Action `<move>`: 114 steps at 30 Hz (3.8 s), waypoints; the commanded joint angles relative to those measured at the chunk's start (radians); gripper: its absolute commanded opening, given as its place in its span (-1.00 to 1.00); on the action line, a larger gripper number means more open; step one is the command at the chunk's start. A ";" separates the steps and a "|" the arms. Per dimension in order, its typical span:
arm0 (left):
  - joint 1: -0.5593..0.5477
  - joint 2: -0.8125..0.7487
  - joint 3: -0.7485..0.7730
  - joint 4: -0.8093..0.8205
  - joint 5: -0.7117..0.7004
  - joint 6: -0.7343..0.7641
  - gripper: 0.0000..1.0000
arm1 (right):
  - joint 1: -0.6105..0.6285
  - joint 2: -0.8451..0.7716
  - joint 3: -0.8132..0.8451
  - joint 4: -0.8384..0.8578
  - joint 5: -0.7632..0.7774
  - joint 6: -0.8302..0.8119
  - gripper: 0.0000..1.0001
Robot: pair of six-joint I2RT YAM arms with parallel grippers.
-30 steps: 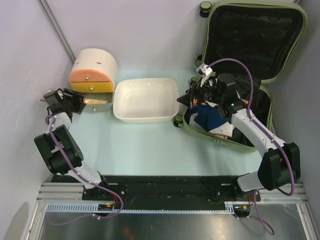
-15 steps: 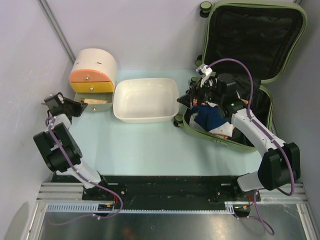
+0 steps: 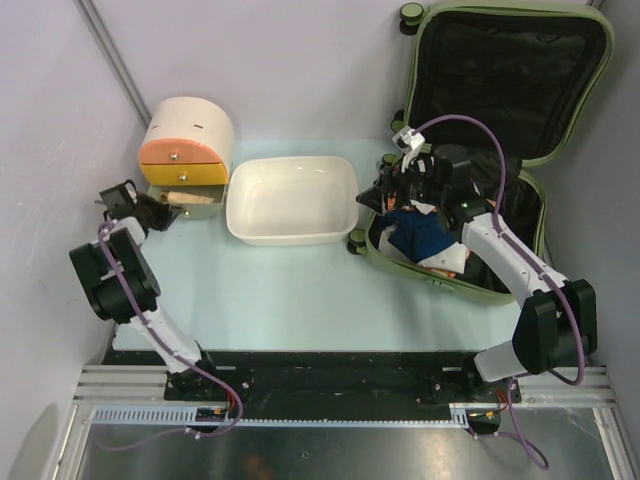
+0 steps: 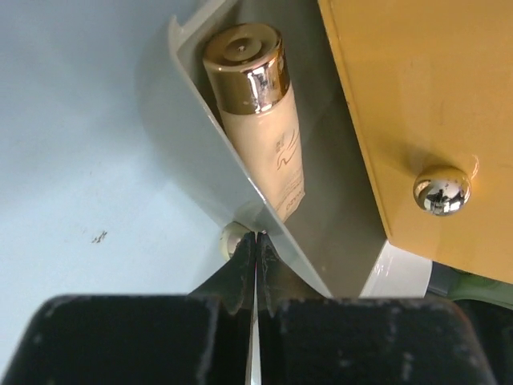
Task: Open, take out, and arrange the luggage
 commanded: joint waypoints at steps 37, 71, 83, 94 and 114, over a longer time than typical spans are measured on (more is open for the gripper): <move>-0.074 -0.186 -0.046 0.155 0.207 0.279 0.27 | -0.167 -0.089 0.082 -0.283 0.079 -0.231 0.66; -0.737 -0.557 0.144 -0.167 0.112 1.177 0.99 | -0.478 0.192 0.142 -0.340 0.217 -0.481 0.77; -0.757 -0.514 0.161 -0.170 0.109 1.162 0.99 | -0.472 0.265 0.162 -0.423 0.073 -0.490 0.71; -0.761 -0.500 0.159 -0.169 0.114 1.148 0.99 | -0.464 0.310 0.193 -0.409 0.108 -0.469 0.63; -0.761 -0.471 0.172 -0.170 0.143 1.125 0.99 | -0.546 0.289 0.234 -0.317 0.070 -0.377 0.27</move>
